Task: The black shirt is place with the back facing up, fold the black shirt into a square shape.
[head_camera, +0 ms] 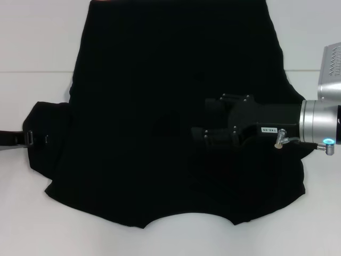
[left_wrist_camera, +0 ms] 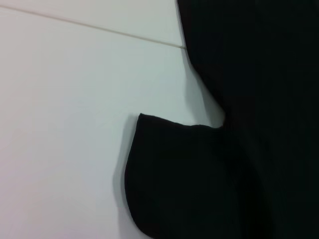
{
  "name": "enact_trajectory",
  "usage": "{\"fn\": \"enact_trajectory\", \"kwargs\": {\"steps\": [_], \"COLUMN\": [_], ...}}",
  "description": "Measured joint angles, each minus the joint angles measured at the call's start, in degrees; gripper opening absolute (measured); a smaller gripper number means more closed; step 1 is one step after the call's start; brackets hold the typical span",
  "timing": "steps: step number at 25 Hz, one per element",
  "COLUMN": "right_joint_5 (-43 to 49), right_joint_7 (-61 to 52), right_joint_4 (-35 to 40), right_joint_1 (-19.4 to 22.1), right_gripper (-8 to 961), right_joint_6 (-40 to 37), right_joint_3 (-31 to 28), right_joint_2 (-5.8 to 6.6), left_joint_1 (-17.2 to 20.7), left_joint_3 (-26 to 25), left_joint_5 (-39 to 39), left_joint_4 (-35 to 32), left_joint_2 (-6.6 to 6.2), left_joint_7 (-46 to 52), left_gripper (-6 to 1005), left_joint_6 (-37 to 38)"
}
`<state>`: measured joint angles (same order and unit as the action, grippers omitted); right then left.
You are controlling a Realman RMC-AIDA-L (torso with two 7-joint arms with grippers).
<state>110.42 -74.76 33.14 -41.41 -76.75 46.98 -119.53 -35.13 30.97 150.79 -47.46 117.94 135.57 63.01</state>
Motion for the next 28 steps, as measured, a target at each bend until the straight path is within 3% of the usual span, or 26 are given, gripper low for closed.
{"fn": "enact_trajectory", "kwargs": {"steps": [4,7,12,18,28], "right_joint_5": [-0.03,-0.03,-0.03,-0.12,-0.20], "right_joint_7": [0.12,0.18,0.20,0.32,0.32], "right_joint_4": [0.00,0.00,0.06,0.17,0.17], "right_joint_1": [0.02,0.02,0.13,0.23,0.06], "right_gripper": [898,898,897,898,898], "right_joint_6": [0.00,0.02,0.03,0.03,0.03], "right_joint_3": [-0.06,-0.12,-0.14,-0.22,-0.98], "right_joint_2": [0.00,0.00,0.00,0.04,-0.09], "left_joint_1": [-0.06,-0.06,-0.04,0.03,1.03], "left_joint_3": [-0.13,-0.21,-0.28,-0.33,-1.97], "left_joint_5": [0.02,0.03,0.03,0.03,0.03], "left_joint_4": [0.00,-0.03,0.01,0.01,-1.10], "left_joint_2": [-0.13,-0.16,-0.17,-0.11,-0.04], "left_joint_7": [-0.01,-0.03,-0.01,0.05,0.03], "left_gripper": [656,417,187,3,2], "left_joint_6": [-0.13,-0.20,-0.77,-0.96,-1.13]}}
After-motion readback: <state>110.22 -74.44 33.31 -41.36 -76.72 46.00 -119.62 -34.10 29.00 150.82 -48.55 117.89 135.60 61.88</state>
